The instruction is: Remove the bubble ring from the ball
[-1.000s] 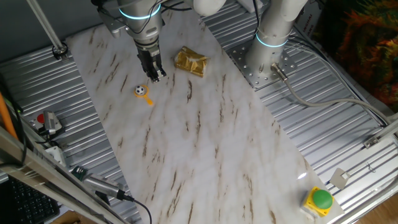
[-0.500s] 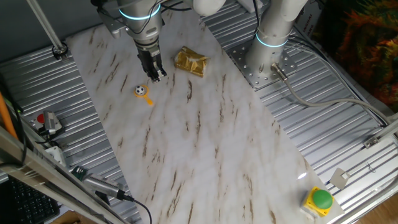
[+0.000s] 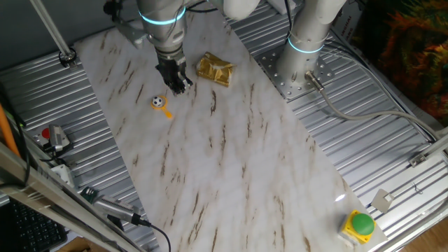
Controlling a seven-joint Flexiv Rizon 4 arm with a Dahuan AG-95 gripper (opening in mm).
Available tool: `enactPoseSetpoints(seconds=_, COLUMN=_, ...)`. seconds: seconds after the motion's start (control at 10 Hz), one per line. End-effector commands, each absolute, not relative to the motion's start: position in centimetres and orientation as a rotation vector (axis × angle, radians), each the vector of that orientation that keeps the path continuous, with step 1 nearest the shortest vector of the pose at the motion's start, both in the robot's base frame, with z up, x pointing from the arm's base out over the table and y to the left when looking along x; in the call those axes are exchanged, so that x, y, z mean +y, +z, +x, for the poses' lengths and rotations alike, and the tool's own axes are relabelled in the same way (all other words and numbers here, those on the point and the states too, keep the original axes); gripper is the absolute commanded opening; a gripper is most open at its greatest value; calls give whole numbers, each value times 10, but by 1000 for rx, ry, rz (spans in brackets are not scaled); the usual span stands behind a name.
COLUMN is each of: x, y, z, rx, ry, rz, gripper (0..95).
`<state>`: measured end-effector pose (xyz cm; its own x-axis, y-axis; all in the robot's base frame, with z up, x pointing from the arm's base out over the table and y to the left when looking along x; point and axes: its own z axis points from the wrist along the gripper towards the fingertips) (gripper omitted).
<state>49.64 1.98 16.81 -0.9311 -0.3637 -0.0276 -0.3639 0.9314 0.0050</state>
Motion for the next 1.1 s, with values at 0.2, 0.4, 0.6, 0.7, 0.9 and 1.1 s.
enactPoseSetpoints(seconds=0.2, x=27, y=125, z=513, rx=2871, ry=-77, rz=-1267, gripper=0)
enactPoseSetpoints(seconds=0.4, x=23, y=109, z=518, rx=2804, ry=-130, rz=-1448, gripper=0)
enactPoseSetpoints(seconds=0.6, x=16, y=80, z=524, rx=2730, ry=-122, rz=-1579, gripper=0)
enactPoseSetpoints(seconds=0.7, x=15, y=72, z=526, rx=2711, ry=-127, rz=-1613, gripper=0)
enactPoseSetpoints(seconds=0.9, x=9, y=56, z=529, rx=2642, ry=-135, rz=-1731, gripper=0)
enactPoseSetpoints(seconds=1.1, x=6, y=52, z=529, rx=2537, ry=-126, rz=-1891, gripper=0)
